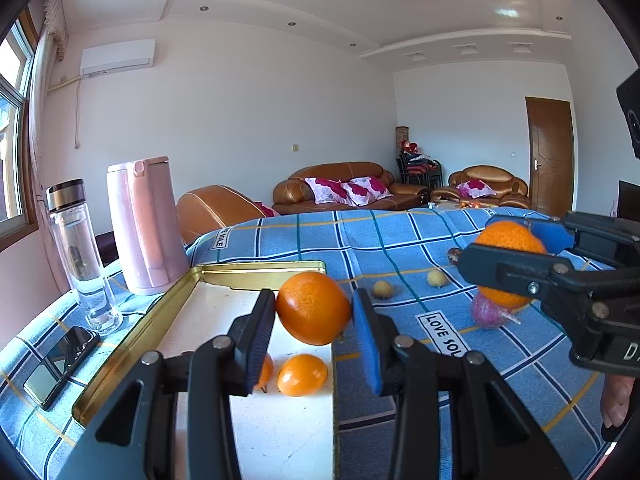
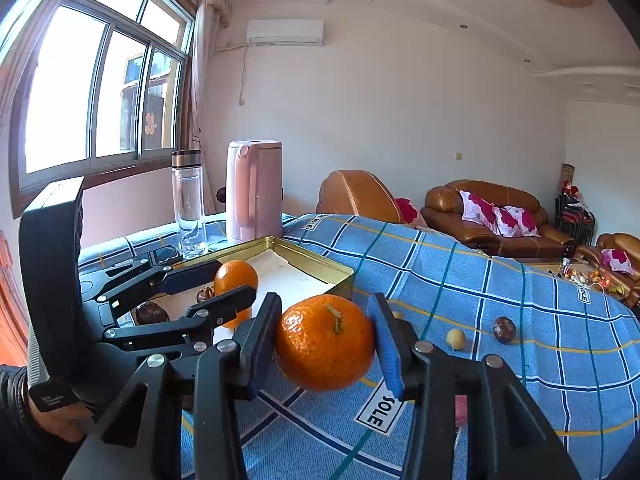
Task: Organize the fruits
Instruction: 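Bring both held oranges over the tray and lower them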
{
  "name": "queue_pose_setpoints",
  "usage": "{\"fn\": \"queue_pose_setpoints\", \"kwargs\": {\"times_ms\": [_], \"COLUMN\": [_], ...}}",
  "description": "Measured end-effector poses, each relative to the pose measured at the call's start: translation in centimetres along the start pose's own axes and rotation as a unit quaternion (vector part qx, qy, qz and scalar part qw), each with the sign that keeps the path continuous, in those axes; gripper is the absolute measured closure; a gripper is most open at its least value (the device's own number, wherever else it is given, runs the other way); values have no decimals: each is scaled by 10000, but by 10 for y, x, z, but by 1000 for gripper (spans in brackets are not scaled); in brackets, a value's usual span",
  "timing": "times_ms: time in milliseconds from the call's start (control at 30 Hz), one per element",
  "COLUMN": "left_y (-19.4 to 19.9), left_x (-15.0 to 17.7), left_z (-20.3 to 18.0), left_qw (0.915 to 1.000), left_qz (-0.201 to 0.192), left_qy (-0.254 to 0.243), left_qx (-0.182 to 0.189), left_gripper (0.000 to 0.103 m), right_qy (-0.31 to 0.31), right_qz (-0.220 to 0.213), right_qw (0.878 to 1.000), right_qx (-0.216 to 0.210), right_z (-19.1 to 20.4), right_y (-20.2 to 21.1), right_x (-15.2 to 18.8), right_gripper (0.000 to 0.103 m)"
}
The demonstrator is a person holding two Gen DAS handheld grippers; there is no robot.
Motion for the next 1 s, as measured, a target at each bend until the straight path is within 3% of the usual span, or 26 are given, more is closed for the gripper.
{"fn": "queue_pose_setpoints", "kwargs": {"times_ms": [1000], "left_y": [-21], "left_x": [15], "left_z": [75], "left_qw": [9965], "left_qz": [459], "left_qy": [360], "left_qx": [-607], "left_gripper": [62], "right_qy": [340], "right_qz": [262], "right_qw": [9977], "right_qx": [-519], "right_z": [53], "right_y": [-55], "right_x": [-13], "right_gripper": [56]}}
Point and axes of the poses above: each gripper's, at about its wrist camera, not at the fingertips, and y roughly against the way its jaws point, z to its left, x to its underside, the point moved 7 cm from there along -y, roughly the way its jaws point, and after that the axes turned 5 degrees about -x, right-handed, at the moved point
